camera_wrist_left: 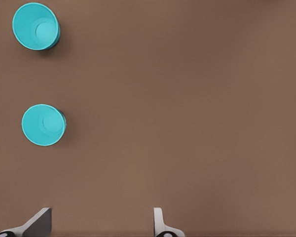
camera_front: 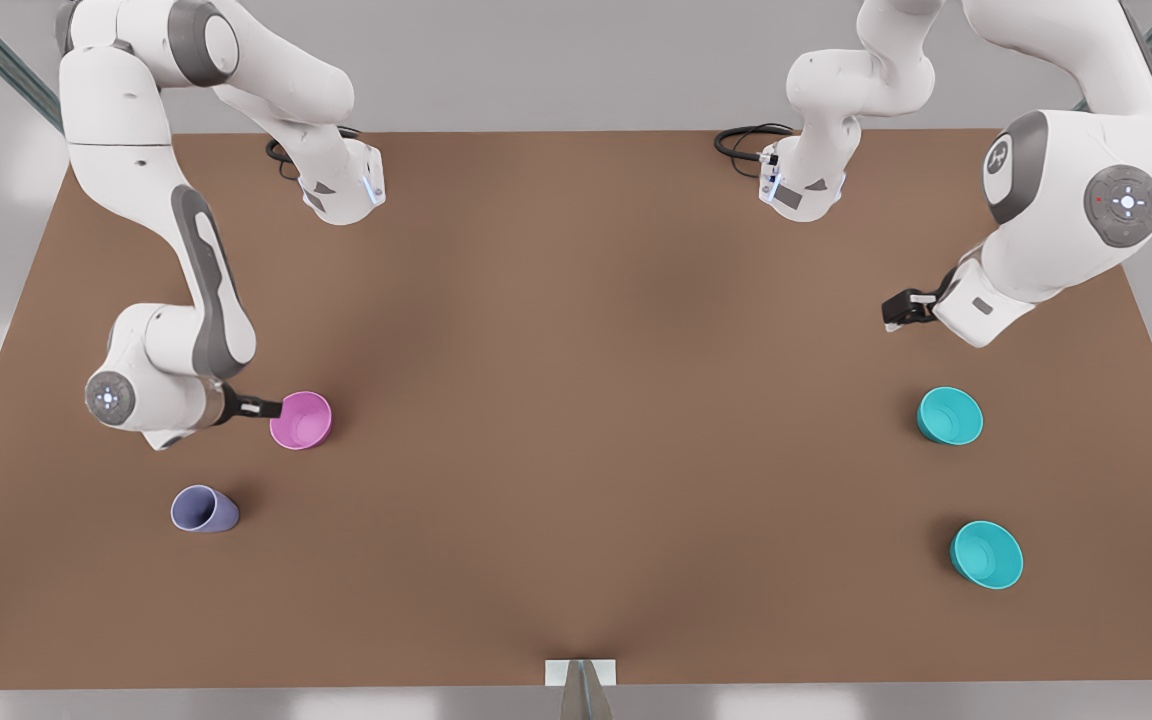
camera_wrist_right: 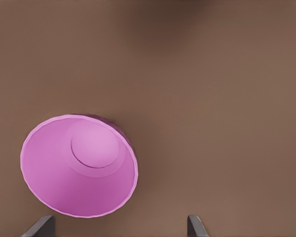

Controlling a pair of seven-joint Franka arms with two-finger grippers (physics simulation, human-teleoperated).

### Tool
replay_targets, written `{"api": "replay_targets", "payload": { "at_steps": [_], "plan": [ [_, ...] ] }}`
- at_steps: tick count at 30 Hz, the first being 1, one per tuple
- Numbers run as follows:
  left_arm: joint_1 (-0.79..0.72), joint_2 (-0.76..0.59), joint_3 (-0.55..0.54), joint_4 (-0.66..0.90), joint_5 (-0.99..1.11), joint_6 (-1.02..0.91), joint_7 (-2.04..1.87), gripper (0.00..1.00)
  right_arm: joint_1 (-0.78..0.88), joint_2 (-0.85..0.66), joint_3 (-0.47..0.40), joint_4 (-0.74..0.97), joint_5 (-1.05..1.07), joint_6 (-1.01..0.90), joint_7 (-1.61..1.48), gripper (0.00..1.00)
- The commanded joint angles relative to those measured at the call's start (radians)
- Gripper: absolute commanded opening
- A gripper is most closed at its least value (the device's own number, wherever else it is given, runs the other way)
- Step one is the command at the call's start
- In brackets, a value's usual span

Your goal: Stack the blue bowl on the pink bowl

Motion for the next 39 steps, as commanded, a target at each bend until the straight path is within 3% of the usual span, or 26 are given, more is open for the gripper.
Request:
{"api": "replay_targets", "payload": {
  "at_steps": [1, 18, 19, 21, 27, 29, 32, 36, 39],
  "plan": [
    [-0.009, -0.001, -0.001, 0.000, 0.001, -0.006, -0.005, 1.00, 0.002, 0.017, -0.001, -0.001, 0.006, 0.068, 0.100, 1.00],
    [-0.012, -0.001, -0.002, 0.002, 0.001, -0.024, -0.005, 1.00, -0.008, 0.092, 0.000, -0.138, 0.006, 0.313, 0.080, 1.00],
    [-0.012, -0.001, -0.002, 0.002, 0.001, -0.024, -0.005, 1.00, -0.008, 0.092, 0.000, -0.138, 0.005, 0.315, 0.080, 0.97],
    [-0.020, -0.002, -0.002, 0.003, 0.001, -0.035, -0.005, 1.00, -0.008, 0.098, 0.000, -0.138, 0.006, 0.316, 0.078, 0.62],
    [-0.026, -0.004, -0.001, 0.002, 0.001, -0.037, -0.005, 1.00, 0.003, 0.091, 0.000, -0.133, 0.006, 0.310, 0.078, 0.27],
    [-0.026, -0.004, -0.002, 0.002, 0.001, -0.041, -0.005, 1.00, 0.009, 0.085, 0.002, -0.127, 0.005, 0.301, 0.071, 0.21],
    [-0.026, -0.004, -0.001, 0.003, 0.001, -0.041, -0.005, 1.00, 0.010, 0.063, 0.029, -0.110, 0.005, 0.270, 0.071, 0.21],
    [-0.026, -0.004, -0.002, 0.002, 0.001, -0.041, -0.005, 1.00, 0.048, 0.063, 0.136, -0.010, 0.005, 0.200, 0.087, 0.21],
    [-0.026, -0.007, -0.001, 0.003, 0.001, -0.043, -0.005, 1.00, 0.220, 0.095, 0.137, 0.115, 0.006, 0.203, 0.193, 0.21]
  ]
}}
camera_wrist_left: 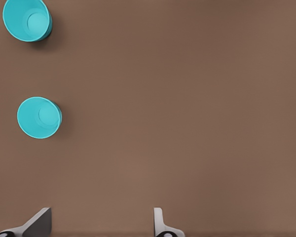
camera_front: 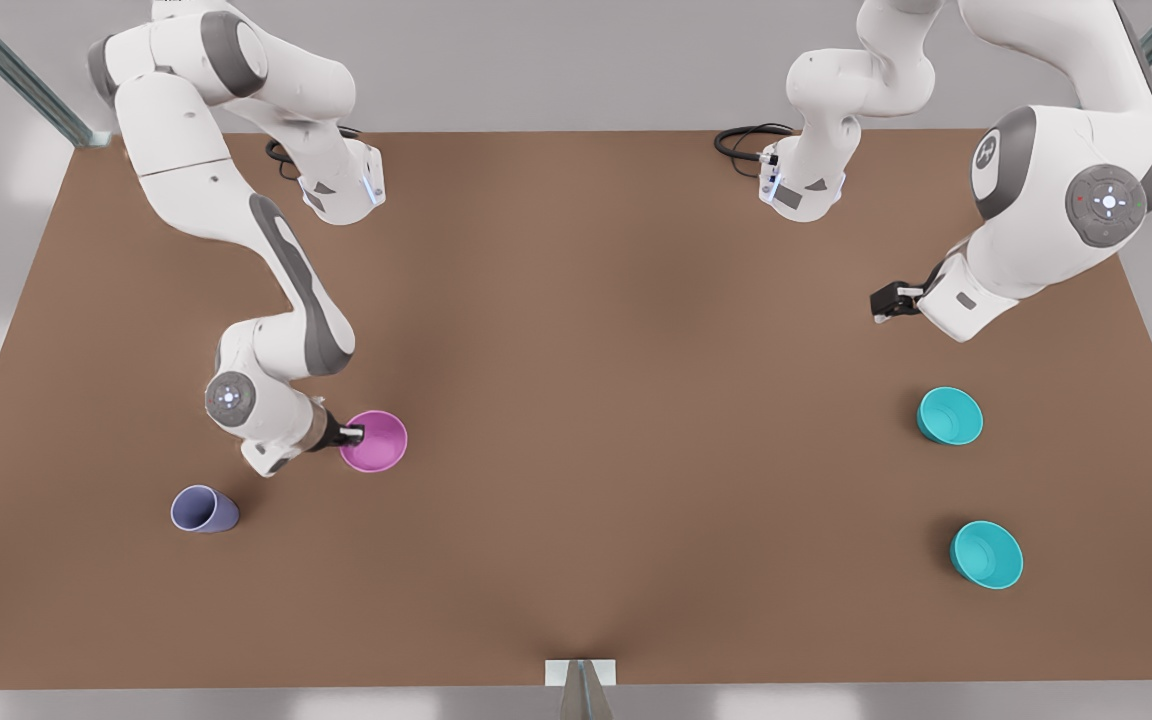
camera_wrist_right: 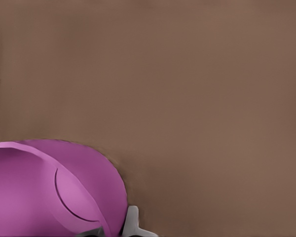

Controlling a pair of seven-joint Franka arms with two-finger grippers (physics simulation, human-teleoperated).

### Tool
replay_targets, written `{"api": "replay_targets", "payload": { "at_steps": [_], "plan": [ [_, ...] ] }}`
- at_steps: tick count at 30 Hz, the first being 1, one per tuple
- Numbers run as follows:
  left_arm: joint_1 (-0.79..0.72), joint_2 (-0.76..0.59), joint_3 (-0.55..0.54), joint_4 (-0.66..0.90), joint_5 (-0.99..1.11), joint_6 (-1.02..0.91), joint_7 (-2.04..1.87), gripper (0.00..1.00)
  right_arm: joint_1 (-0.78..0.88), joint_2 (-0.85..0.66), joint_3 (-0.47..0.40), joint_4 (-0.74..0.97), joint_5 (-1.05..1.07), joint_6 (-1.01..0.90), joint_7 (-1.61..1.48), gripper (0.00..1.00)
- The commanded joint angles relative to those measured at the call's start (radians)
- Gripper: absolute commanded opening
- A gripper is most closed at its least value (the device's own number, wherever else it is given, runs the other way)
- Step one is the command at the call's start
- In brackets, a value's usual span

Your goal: Stack the blue bowl on the pink bowl

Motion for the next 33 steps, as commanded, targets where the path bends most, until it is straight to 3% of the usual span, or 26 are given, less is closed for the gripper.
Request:
{"api": "replay_targets", "payload": {
  "at_steps": [1, 4, 7, 13, 14, 15, 21, 24, 26, 29, 31, 33],
  "plan": [
    [-0.002, -0.003, 0.000, 0.001, 0.001, -0.008, -0.001, 1.00, 0.102, 0.048, 0.003, 0.096, -0.008, -0.023, 0.219, 0.21],
    [-0.002, 0.000, -0.001, 0.001, 0.001, -0.008, -0.001, 1.00, 0.292, 0.209, 0.001, 0.311, -0.028, -0.017, 0.475, 0.21],
    [-0.002, 0.003, 0.000, -0.001, 0.001, -0.008, -0.001, 1.00, 0.363, 0.359, -0.005, 0.474, -0.030, -0.006, 0.523, 0.21],
    [-0.002, 0.004, -0.001, -0.001, 0.001, -0.005, 0.001, 1.00, 0.435, 0.467, -0.042, 0.561, -0.034, 0.052, 0.549, 0.21],
    [-0.002, 0.004, -0.001, 0.001, 0.001, -0.008, 0.001, 1.00, 0.435, 0.468, -0.043, 0.564, -0.034, 0.052, 0.548, 0.27],
    [-0.002, 0.004, -0.001, 0.002, -0.004, -0.006, -0.001, 1.00, 0.433, 0.468, -0.043, 0.561, -0.036, 0.052, 0.548, 0.99],
    [0.012, 0.079, 0.032, 0.106, -0.006, -0.071, -0.085, 1.00, 0.401, 0.396, -0.042, 0.550, -0.017, 0.031, 0.551, 1.00],
    [0.114, 0.142, 0.106, 0.094, -0.027, -0.011, 0.145, 1.00, 0.300, 0.263, -0.042, 0.521, -0.020, -0.208, 0.529, 1.00],
    [0.128, 0.190, 0.273, 0.007, -0.098, 0.184, 0.458, 1.00, 0.200, 0.200, -0.040, 0.517, -0.033, -0.352, 0.450, 1.00],
    [0.188, 0.286, 0.394, -0.044, -0.203, 0.274, 0.739, 1.00, -0.087, 0.034, -0.037, 0.242, -0.017, -0.379, -0.041, 1.00],
    [0.299, 0.372, 0.410, -0.056, -0.260, 0.308, 0.998, 1.00, -0.220, -0.096, -0.037, 0.244, -0.017, -0.555, -0.257, 1.00],
    [0.309, 0.421, 0.433, -0.113, -0.303, 0.415, 1.147, 1.00, -0.234, -0.230, -0.040, 0.289, -0.037, -0.694, -0.316, 1.00]
  ]
}}
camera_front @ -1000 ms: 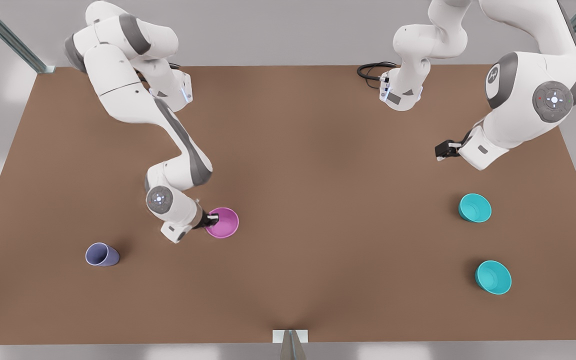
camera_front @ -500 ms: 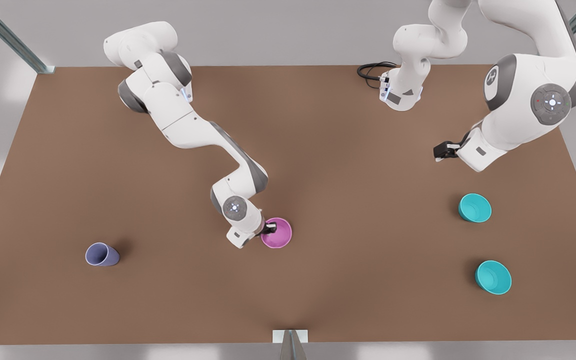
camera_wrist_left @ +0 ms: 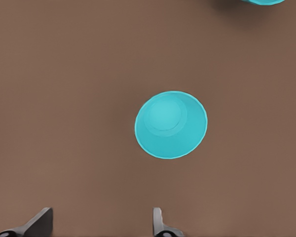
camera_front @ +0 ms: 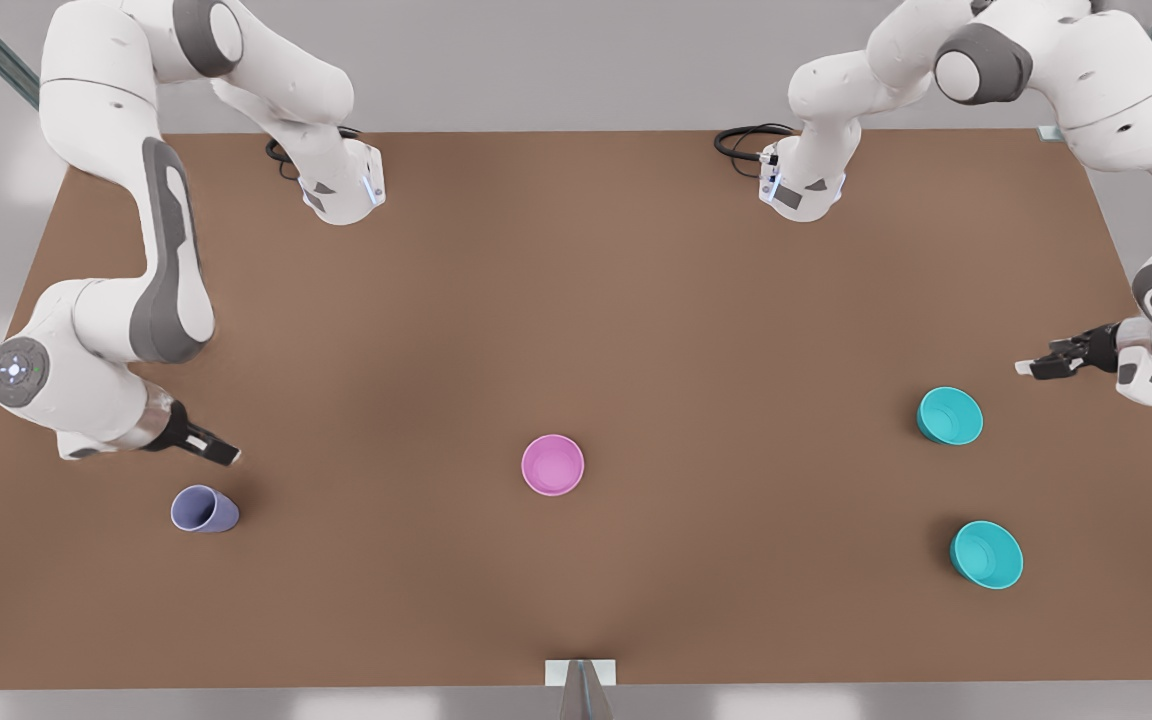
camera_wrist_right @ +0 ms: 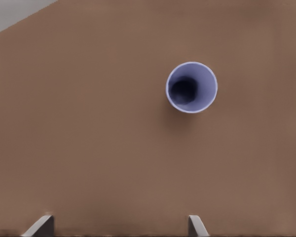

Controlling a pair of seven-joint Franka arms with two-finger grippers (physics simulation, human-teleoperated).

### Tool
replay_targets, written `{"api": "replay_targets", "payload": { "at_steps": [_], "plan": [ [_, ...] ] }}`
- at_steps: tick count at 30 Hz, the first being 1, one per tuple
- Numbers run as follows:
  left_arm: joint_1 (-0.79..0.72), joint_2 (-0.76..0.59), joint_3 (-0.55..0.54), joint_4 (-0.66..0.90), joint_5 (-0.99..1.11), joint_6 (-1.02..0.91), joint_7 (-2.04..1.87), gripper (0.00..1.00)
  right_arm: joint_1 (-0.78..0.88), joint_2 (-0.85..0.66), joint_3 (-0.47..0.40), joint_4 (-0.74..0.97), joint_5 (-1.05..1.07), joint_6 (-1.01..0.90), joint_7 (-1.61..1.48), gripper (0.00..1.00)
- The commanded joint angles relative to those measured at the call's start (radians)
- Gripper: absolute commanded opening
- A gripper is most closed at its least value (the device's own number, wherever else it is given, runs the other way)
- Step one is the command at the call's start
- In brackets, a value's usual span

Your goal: Stack the blue bowl on the pink bowl

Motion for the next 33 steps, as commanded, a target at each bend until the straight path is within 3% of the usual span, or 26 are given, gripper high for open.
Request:
{"api": "replay_targets", "payload": {
  "at_steps": [1, 4, 15, 24, 25, 27, 30, 31, 32, 33],
  "plan": [
    [0.006, 0.040, 0.012, -0.018, -0.094, 0.178, 0.893, 1.00, -0.009, -0.094, -0.001, 0.029, -0.007, -0.317, -0.579, 1.00],
    [0.000, 0.077, 0.015, -0.055, -0.141, 0.221, 0.906, 1.00, -0.007, -0.215, -0.001, 0.048, -0.010, -0.426, -0.580, 1.00],
    [-0.049, 0.169, 0.011, -0.062, -0.291, 0.273, 0.534, 1.00, 0.006, -0.220, 0.007, 0.072, -0.016, -0.468, -0.562, 1.00],
    [-0.049, 0.231, 0.008, -0.058, -0.348, 0.313, 0.531, 1.00, 0.006, -0.220, 0.007, 0.059, -0.019, -0.459, -0.556, 1.00],
    [-0.049, 0.231, 0.008, -0.058, -0.348, 0.312, 0.531, 0.82, 0.006, -0.220, 0.007, 0.059, -0.019, -0.459, -0.556, 1.00],
    [-0.049, 0.246, 0.005, -0.058, -0.364, 0.313, 0.531, 0.63, 0.005, -0.215, 0.007, 0.058, -0.019, -0.459, -0.556, 1.00],
    [-0.049, 0.254, -0.009, -0.052, -0.364, 0.313, 0.499, 0.54, 0.003, -0.212, 0.007, 0.052, -0.019, -0.459, -0.556, 1.00],
    [-0.049, 0.254, -0.009, -0.050, -0.364, 0.313, 0.499, 0.45, 0.003, -0.212, 0.007, 0.052, -0.019, -0.459, -0.556, 1.00],
    [-0.049, 0.254, -0.009, -0.049, -0.361, 0.313, 0.499, 0.29, 0.005, -0.212, 0.007, 0.052, -0.019, -0.459, -0.556, 1.00],
    [-0.049, 0.254, -0.009, -0.049, -0.362, 0.313, 0.499, 0.23, 0.005, -0.212, 0.007, 0.052, -0.019, -0.459, -0.556, 1.00]
  ]
}}
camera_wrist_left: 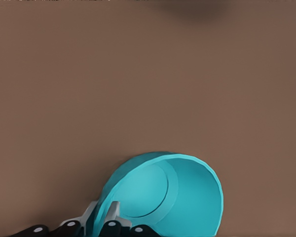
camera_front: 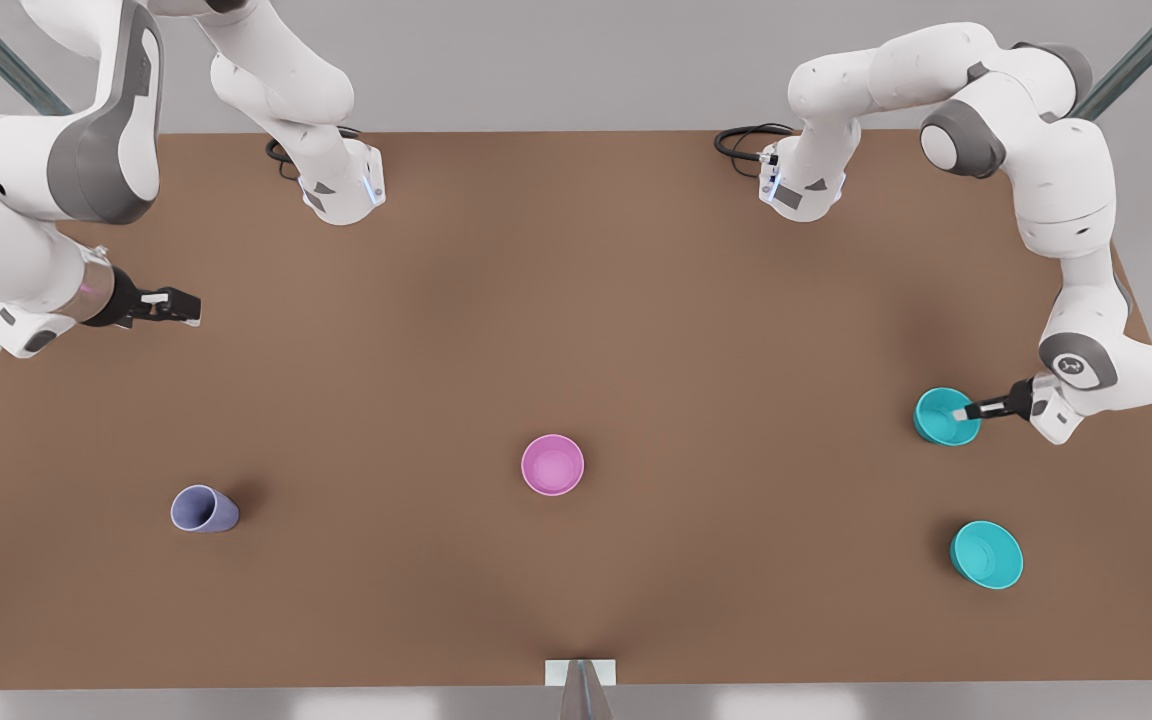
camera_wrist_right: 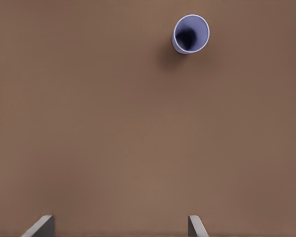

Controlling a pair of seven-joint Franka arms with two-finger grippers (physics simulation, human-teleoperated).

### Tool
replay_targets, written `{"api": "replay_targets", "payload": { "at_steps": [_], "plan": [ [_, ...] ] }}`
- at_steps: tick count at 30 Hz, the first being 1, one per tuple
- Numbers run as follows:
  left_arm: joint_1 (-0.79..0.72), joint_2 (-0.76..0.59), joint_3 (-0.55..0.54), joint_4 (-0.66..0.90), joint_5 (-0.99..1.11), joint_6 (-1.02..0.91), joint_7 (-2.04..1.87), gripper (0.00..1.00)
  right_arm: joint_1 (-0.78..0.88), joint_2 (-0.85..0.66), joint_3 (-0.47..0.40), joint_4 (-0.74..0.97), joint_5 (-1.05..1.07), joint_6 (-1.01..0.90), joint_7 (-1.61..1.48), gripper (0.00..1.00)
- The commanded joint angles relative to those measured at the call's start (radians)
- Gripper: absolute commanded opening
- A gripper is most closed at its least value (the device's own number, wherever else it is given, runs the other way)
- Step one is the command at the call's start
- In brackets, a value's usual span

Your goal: Stack the blue bowl on the pink bowl

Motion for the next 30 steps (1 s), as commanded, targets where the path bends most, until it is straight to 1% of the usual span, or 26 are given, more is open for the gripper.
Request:
{"api": "replay_targets", "payload": {
  "at_steps": [1, 4, 5, 6, 7, 8, 9, 10, 11, 12, 13, 14, 15, 16, 17, 18, 19, 21, 22, 23, 25, 26, 27, 30],
  "plan": [
    [0.000, -0.001, 0.000, 0.001, -0.005, 0.003, 0.003, 0.21, 0.002, -0.001, 0.001, 0.000, 0.000, -0.001, -0.087, 1.00],
    [0.000, -0.009, 0.000, 0.019, -0.004, -0.010, -0.025, 0.21, 0.000, 0.001, 0.001, -0.003, 0.000, -0.001, -0.086, 1.00],
    [-0.050, -0.084, -0.003, 0.045, 0.009, -0.161, -0.158, 0.21, -0.001, 0.004, 0.001, -0.003, 0.000, 0.000, -0.087, 1.00],
    [-0.181, -0.174, -0.005, 0.050, 0.036, -0.256, -0.419, 0.21, -0.001, 0.002, 0.001, -0.003, 0.000, 0.000, -0.087, 1.00],
    [-0.317, -0.228, -0.005, 0.052, 0.042, -0.318, -0.552, 0.21, -0.001, 0.002, 0.001, -0.003, 0.000, 0.000, -0.086, 1.00],
    [-0.452, -0.255, -0.003, 0.062, 0.051, -0.326, -0.629, 0.21, -0.001, 0.004, 0.001, -0.004, 0.000, 0.000, -0.086, 1.00],
    [-0.569, -0.251, -0.003, 0.107, 0.129, -0.315, -0.658, 0.21, -0.001, 0.002, 0.001, -0.007, 0.000, 0.000, -0.086, 1.00],
    [-0.671, -0.216, -0.005, 0.177, 0.160, -0.310, -0.748, 0.21, -0.001, 0.002, 0.001, -0.007, 0.000, 0.000, -0.086, 1.00],
    [-0.767, -0.139, -0.008, 0.317, 0.153, -0.312, -0.934, 0.21, -0.001, 0.002, 0.001, -0.009, 0.000, 0.000, -0.086, 1.00],
    [-0.813, -0.023, -0.063, 0.504, 0.150, -0.310, -1.129, 0.21, -0.001, 0.004, 0.001, -0.010, 0.000, 0.000, -0.087, 1.00],
    [-0.813, 0.054, -0.141, 0.637, 0.151, -0.281, -1.270, 0.21, -0.001, 0.002, 0.001, -0.015, 0.000, 0.002, -0.086, 1.00],
    [-0.819, 0.076, -0.173, 0.645, 0.157, -0.215, -1.296, 0.21, -0.001, 0.004, 0.001, -0.015, 0.000, 0.002, -0.086, 1.00],
    [-0.870, 0.123, -0.183, 0.668, 0.182, -0.092, -1.387, 0.21, -0.001, 0.004, 0.001, -0.020, 0.000, 0.009, -0.086, 1.00],
    [-0.894, 0.214, -0.184, 0.806, 0.187, -0.088, -1.462, 0.21, 0.000, 0.001, 0.001, -0.026, 0.000, 0.009, -0.086, 1.00],
    [-0.899, 0.264, -0.184, 0.884, 0.187, -0.071, -1.531, 0.21, 0.000, 0.001, 0.001, -0.027, 0.000, 0.011, -0.086, 1.00],
    [-0.916, 0.292, -0.184, 0.929, 0.187, -0.002, -1.588, 0.21, 0.000, -0.001, 0.001, -0.029, 0.002, 0.011, -0.086, 1.00],
    [-0.916, 0.307, -0.203, 0.931, 0.188, 0.078, -1.608, 0.21, -0.001, 0.001, 0.001, -0.030, 0.002, 0.012, -0.086, 1.00],
    [-0.926, 0.340, -0.207, 0.955, 0.188, 0.174, -1.614, 0.21, -0.006, 0.002, 0.001, -0.030, 0.002, 0.015, -0.086, 1.00],
    [-0.933, 0.327, -0.210, 0.938, 0.197, 0.167, -1.614, 0.21, -0.007, 0.002, 0.001, -0.030, 0.002, 0.015, -0.086, 1.00],
    [-0.933, 0.311, -0.209, 0.867, 0.232, 0.120, -1.611, 0.21, -0.007, 0.001, 0.001, -0.036, 0.002, 0.017, -0.086, 1.00],
    [-0.925, 0.300, -0.204, 0.846, 0.335, -0.035, -1.585, 0.21, -0.010, 0.002, 0.001, -0.046, 0.002, 0.025, -0.087, 1.00],
    [-0.926, 0.268, -0.206, 0.764, 0.354, -0.056, -1.571, 0.21, -0.010, 0.002, 0.000, -0.046, 0.002, 0.025, -0.087, 1.00],
    [-0.928, 0.257, -0.210, 0.731, 0.352, -0.051, -1.565, 0.21, -0.010, 0.004, 0.000, -0.053, 0.004, 0.035, -0.087, 1.00],
    [-0.926, 0.271, -0.215, 0.737, 0.349, 0.026, -1.573, 0.21, -0.010, 0.004, 0.000, -0.060, 0.005, 0.043, -0.087, 1.00]
  ]
}}
